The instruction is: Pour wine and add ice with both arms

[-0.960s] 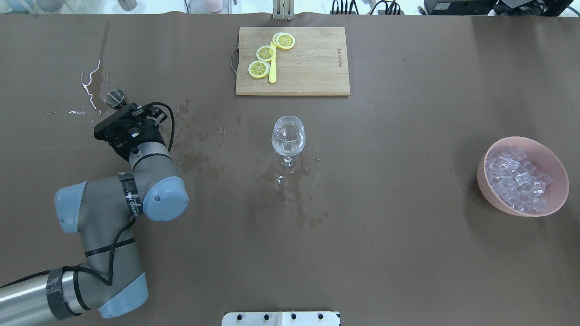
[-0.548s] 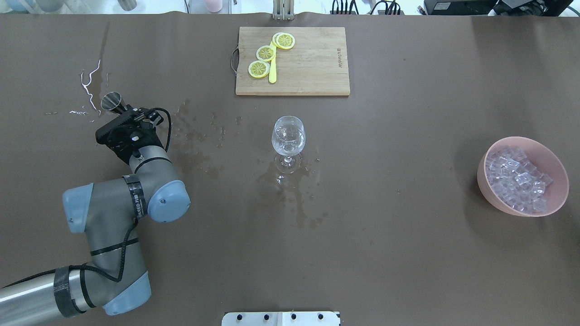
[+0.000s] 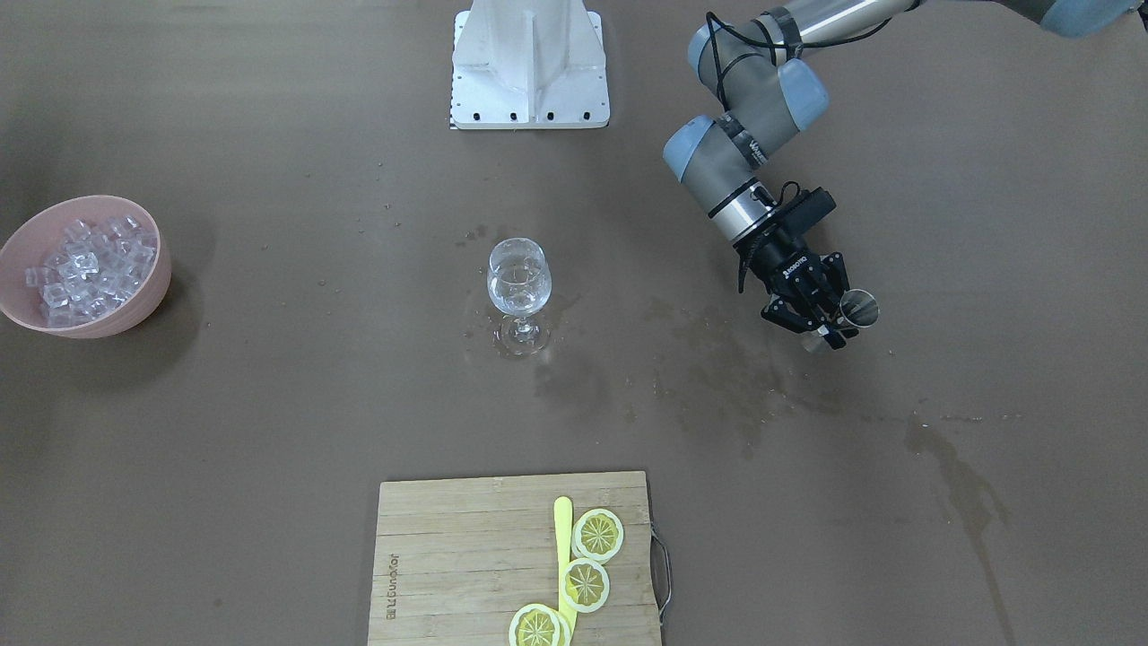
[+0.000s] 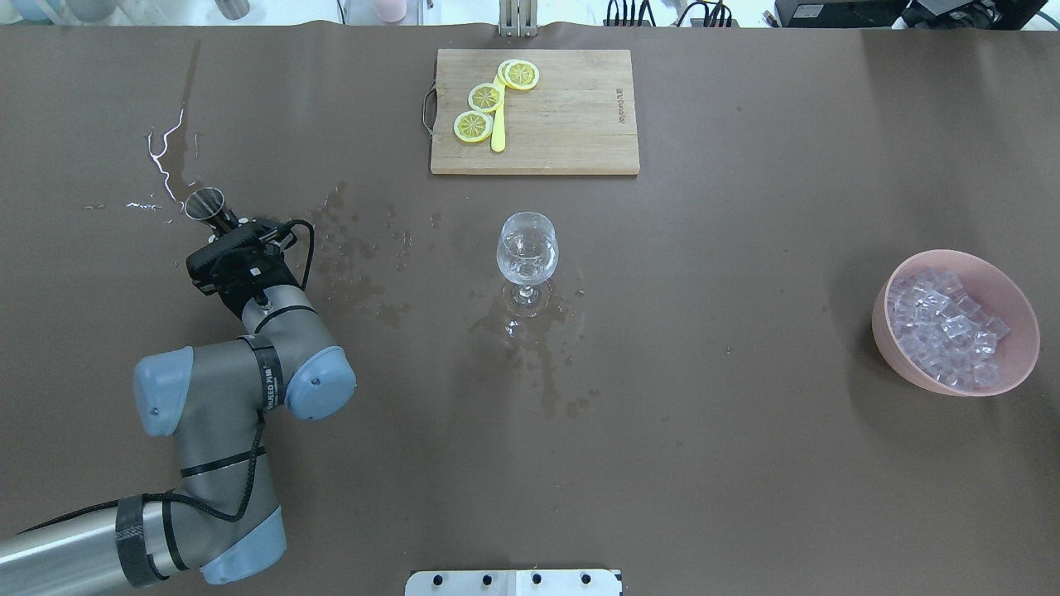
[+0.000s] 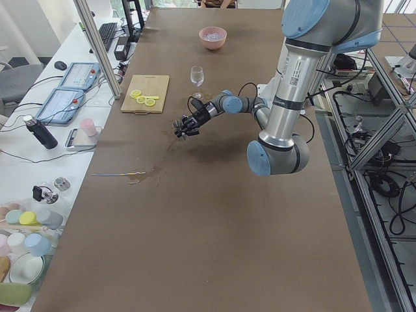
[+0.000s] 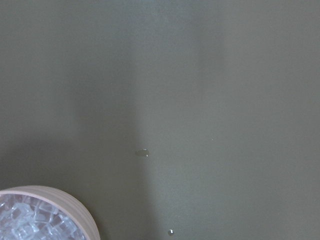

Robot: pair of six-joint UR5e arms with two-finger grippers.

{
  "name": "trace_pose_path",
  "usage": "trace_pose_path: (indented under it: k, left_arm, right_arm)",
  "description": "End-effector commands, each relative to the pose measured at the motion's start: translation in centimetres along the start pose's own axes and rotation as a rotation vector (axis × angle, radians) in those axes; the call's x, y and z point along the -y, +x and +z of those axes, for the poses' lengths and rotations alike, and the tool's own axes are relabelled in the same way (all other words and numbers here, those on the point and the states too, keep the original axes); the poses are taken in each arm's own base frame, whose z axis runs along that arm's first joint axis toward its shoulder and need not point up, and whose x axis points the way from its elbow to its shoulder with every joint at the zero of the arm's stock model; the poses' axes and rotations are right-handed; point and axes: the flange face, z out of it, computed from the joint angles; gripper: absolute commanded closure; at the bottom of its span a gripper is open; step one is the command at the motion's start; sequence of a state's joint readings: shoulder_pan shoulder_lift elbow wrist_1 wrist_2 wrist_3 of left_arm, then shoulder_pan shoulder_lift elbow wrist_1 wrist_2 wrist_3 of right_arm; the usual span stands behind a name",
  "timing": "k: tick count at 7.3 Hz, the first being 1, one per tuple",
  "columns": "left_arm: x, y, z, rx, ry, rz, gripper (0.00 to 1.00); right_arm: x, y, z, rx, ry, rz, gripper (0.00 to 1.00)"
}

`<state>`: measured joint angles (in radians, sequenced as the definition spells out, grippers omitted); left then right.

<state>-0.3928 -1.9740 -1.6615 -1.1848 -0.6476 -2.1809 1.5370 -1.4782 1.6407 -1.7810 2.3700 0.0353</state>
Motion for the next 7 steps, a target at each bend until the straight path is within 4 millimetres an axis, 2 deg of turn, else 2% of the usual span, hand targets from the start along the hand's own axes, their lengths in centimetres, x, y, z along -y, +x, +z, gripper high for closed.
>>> trace_pose_path:
  k: [1,7]
  left_arm:
    - [-1.4,-0.2,0.0,0.014,0.009,0.034,1.00]
    - [-4.0,-0.1,0.7,0.033,0.022,-0.003,1.00]
  right_arm:
    - [0.0,0.0,0.0,0.000,-0.001,0.001,0.00]
    - [0.0,0.0,0.1,0.008,-0.002,0.002,0.00]
